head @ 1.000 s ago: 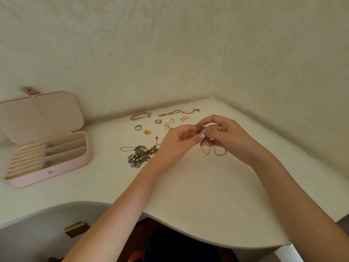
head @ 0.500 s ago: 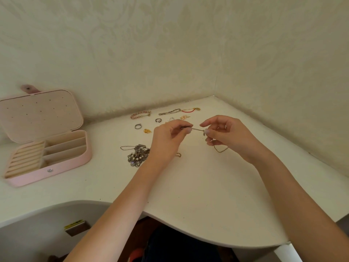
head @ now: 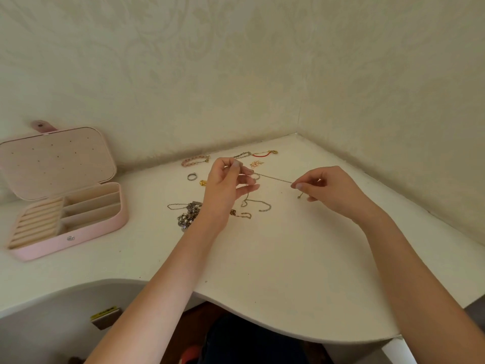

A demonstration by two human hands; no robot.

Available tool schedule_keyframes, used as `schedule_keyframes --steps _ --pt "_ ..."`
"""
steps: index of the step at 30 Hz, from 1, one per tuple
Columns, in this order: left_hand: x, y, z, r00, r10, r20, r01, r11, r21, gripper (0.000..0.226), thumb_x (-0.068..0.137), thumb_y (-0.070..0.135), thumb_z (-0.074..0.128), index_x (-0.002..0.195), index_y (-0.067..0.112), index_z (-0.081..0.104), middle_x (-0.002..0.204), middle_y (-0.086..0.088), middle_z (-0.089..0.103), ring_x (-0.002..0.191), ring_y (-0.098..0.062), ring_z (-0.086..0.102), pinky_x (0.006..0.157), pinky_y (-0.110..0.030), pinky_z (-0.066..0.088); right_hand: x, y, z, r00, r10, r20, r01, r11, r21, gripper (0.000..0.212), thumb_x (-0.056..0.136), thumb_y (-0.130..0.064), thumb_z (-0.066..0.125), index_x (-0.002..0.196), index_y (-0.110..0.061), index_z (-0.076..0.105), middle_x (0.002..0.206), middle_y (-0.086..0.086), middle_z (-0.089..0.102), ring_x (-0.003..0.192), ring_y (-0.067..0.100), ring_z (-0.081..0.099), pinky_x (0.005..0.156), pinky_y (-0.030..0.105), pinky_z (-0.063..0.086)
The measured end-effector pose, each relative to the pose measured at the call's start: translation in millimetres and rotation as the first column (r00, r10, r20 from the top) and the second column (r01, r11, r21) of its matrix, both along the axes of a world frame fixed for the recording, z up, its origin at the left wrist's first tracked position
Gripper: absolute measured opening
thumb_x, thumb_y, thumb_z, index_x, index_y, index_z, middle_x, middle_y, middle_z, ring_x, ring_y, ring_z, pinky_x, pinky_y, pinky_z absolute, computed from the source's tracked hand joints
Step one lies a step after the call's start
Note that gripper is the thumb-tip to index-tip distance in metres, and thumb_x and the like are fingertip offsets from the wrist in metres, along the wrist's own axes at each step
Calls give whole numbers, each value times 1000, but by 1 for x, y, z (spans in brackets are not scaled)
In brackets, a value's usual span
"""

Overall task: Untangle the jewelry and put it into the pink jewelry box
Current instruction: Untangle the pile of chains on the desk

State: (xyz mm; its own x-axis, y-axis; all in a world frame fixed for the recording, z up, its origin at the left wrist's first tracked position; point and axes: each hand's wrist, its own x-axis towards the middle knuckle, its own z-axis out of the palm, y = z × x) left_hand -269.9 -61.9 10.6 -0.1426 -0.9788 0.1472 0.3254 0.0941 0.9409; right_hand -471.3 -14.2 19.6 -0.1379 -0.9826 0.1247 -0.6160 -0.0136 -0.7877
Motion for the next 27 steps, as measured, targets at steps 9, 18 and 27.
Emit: schedule_keyframes --steps 9,18,27 --pt "-2 -6 -1 988 128 83 -117 985 -128 15 99 6 40 88 12 49 77 -4 58 57 -7 60 58 -22 52 -6 0 2 948 -106 300 120 992 -31 8 85 -15 68 91 -15 72 74 -1 67 61 8 63 64 21 53" --pt "-9 -15 35 936 163 313 -22 912 -410 12 91 5 53 85 14 59 75 1 62 68 -11 63 70 -26 52 -7 -5 -1 957 -258 137 280 943 -179 9 82 -13 68 85 -21 71 65 -9 50 51 3 42 51 15 35" --pt "-16 -15 66 704 326 631 182 776 -604 14 79 7 71 88 16 69 76 12 62 70 -3 60 67 -15 50 30 -10 66 928 199 316 -108 953 -284 28 88 -15 65 116 -16 62 99 3 72 81 11 68 69 21 55"
